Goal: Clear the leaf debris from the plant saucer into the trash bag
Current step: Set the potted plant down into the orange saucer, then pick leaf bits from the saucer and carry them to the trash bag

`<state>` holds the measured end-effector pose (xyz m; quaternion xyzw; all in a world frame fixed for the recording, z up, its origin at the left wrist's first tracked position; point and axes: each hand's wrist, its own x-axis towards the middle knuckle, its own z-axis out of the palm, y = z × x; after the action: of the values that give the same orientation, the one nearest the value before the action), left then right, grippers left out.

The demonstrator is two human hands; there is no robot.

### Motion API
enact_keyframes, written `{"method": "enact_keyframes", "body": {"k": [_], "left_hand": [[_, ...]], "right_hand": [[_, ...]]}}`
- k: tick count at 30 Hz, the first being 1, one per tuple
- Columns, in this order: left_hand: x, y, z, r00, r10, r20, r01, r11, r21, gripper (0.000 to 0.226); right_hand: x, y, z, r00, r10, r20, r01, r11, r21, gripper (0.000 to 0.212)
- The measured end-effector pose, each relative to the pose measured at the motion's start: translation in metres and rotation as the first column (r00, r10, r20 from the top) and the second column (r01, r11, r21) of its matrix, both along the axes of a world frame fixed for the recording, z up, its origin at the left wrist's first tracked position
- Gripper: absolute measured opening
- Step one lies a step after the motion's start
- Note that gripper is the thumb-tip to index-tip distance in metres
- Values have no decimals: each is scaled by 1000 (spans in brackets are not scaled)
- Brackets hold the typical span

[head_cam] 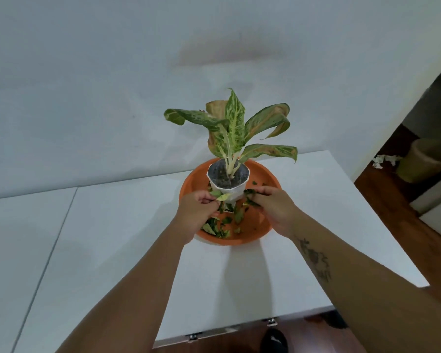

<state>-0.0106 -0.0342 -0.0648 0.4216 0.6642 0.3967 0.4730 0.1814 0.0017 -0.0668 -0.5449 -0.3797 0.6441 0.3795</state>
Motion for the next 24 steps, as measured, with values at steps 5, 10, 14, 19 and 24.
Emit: {"method": "enact_keyframes", "body": {"k": [5,10,14,19,24], "left_hand": [[2,-2,-11,972,78,222,-71,997,-40,4],[9,-15,-9,879,122,462,-112,992,-49,3],[20,-19,-4,811,143,567,-137,989,-54,3],[45,-19,2,788,132,602,-136,990,-39,5],[91,-18,6,782,145,607,-151,988,-41,6]], "right_hand": [[-5,-15,-1,936,-142,-321,106,986,-125,12],[-6,-28,2,832,-252,-493,152,960,-235,17],[-3,-33,3,798,-294,-526,169,947,-274,15],[17,-28,5,773,-310,-553,181,944,-276,12],[68,-22,6,764,-298,-573,167,948,-271,22]]}}
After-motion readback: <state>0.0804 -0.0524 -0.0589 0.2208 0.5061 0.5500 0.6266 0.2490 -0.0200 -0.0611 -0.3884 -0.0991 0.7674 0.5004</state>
